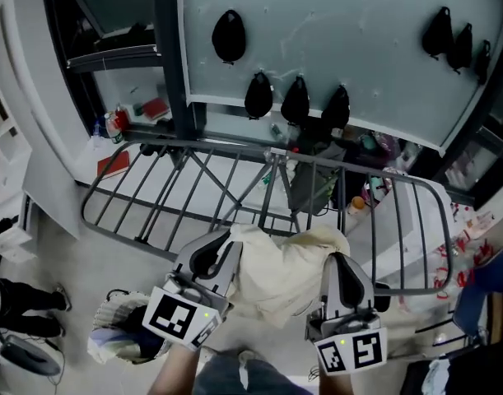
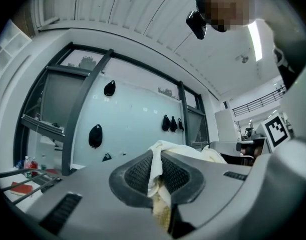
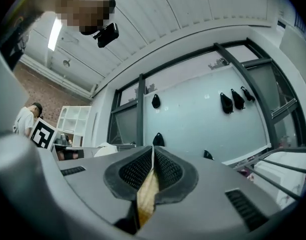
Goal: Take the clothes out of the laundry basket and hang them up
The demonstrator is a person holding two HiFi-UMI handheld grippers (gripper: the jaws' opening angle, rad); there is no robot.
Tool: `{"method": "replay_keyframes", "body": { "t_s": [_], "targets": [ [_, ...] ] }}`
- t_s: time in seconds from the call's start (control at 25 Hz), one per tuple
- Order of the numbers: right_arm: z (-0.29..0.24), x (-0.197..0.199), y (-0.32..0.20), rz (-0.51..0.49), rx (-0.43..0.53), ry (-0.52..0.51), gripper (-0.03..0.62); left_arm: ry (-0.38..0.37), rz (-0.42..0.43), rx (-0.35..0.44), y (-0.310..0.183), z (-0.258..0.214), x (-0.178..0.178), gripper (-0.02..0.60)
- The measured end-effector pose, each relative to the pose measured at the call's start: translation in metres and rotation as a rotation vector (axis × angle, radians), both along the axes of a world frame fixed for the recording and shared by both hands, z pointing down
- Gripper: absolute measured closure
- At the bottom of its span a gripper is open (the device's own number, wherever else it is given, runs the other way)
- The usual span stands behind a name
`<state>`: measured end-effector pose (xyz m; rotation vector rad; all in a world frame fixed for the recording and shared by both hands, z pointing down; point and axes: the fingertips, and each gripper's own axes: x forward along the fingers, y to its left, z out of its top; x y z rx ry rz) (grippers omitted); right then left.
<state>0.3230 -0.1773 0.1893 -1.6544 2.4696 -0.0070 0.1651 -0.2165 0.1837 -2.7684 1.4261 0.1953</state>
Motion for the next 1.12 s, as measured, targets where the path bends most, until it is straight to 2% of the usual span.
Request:
{"method": "replay_keyframes", "body": {
  "t_s": [0.32,0.56,0.76,1.12],
  "targets": [
    [-0.025,0.089,0.030,0.148,0.045,0.007,0.579,0.008,0.151,0.017,0.008,-0.013,0.097,0.541],
    [-0.033,0.127,0.052,0.239,0.060,0.012,0.579,0.005,0.246,0.020,0.018,-0.018,0.143,0.541],
    [-0.033,0.137,0.061,0.296,0.062,0.017,0.579,-0.006,0.302,0.023,0.022,-0.021,0.157,0.541],
    [-0.029,0.125,0.056,0.370,0.055,0.029,0.579,-0.019,0.359,0.009,0.009,-0.016,0.148,0.541]
  ]
}}
